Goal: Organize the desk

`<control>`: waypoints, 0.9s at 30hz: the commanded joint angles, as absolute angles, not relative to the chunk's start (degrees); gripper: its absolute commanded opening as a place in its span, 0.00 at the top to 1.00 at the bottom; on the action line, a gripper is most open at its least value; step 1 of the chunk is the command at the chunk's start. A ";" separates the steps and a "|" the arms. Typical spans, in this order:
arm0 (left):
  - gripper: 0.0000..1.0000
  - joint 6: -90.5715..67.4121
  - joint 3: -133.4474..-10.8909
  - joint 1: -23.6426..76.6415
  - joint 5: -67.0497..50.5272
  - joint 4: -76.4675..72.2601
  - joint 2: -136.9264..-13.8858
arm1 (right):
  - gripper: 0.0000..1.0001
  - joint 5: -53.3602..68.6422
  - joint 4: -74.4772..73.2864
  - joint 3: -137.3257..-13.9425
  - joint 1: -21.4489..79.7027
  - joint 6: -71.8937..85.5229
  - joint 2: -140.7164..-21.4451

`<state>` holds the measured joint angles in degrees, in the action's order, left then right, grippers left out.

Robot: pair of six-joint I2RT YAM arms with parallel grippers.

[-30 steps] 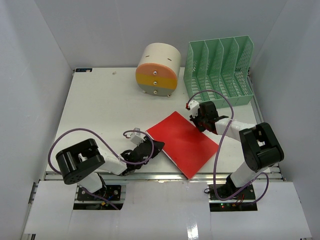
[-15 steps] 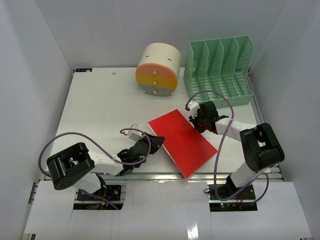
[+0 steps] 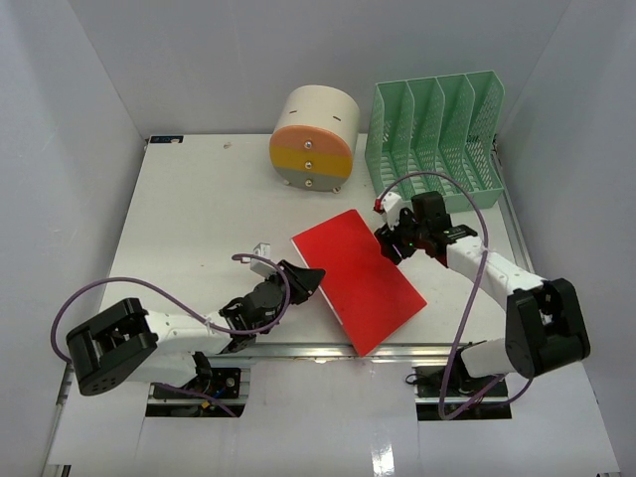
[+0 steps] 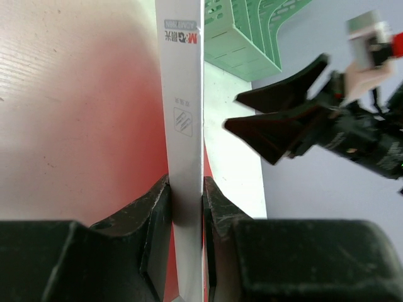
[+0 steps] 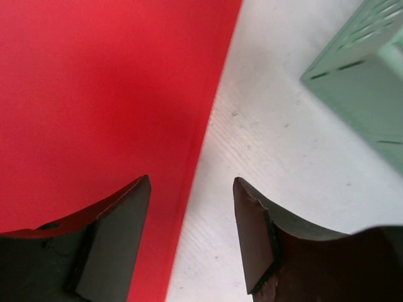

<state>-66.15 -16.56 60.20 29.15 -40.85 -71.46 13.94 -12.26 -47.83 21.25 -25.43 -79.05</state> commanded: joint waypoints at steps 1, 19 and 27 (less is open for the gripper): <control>1.00 -61.00 -16.63 60.46 29.21 -40.02 -67.75 | 0.30 20.81 -18.59 -53.49 19.63 -32.12 -72.41; 1.00 -26.06 -32.73 60.38 21.71 -32.40 -58.48 | 0.19 50.55 -21.30 -56.78 4.33 -28.86 -57.30; 1.00 -18.39 -35.36 60.29 19.85 -33.87 -60.80 | 0.15 63.63 -31.58 -61.27 4.31 -44.16 -56.39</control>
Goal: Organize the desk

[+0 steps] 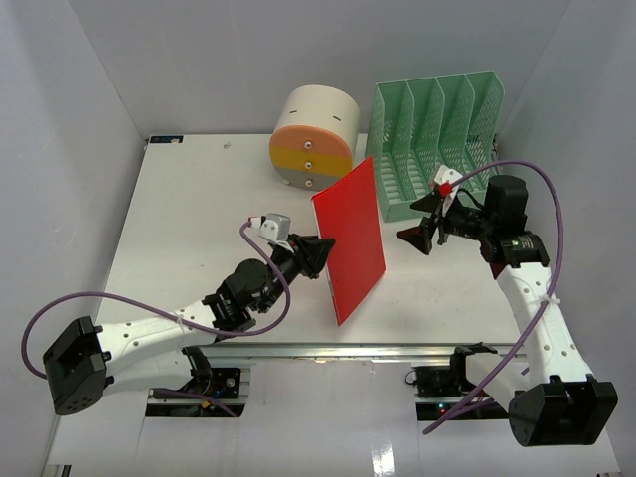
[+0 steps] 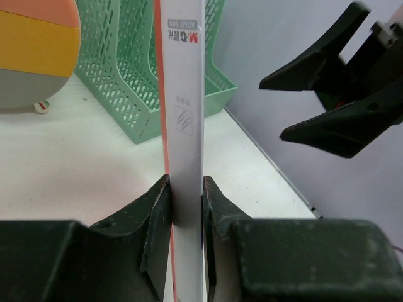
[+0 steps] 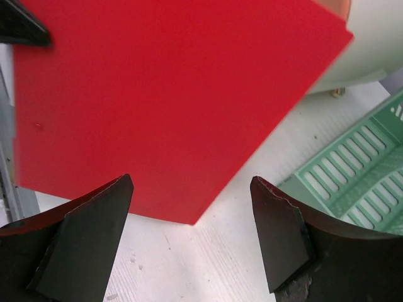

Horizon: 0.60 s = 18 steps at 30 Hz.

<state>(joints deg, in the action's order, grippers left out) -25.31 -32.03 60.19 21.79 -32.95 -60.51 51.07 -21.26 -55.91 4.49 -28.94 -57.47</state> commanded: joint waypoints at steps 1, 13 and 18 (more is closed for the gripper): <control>1.00 -17.04 -35.71 60.29 19.71 -33.77 -61.04 | 0.13 67.19 -38.75 -62.82 4.31 -54.88 -56.42; 1.00 -5.77 -39.66 60.29 15.57 -34.97 -59.47 | 0.13 61.04 -45.44 -68.10 4.35 -63.59 -57.71; 1.00 -5.01 -43.24 60.29 17.14 -35.76 -60.11 | 0.15 43.69 -24.97 -59.96 4.22 -43.24 -52.48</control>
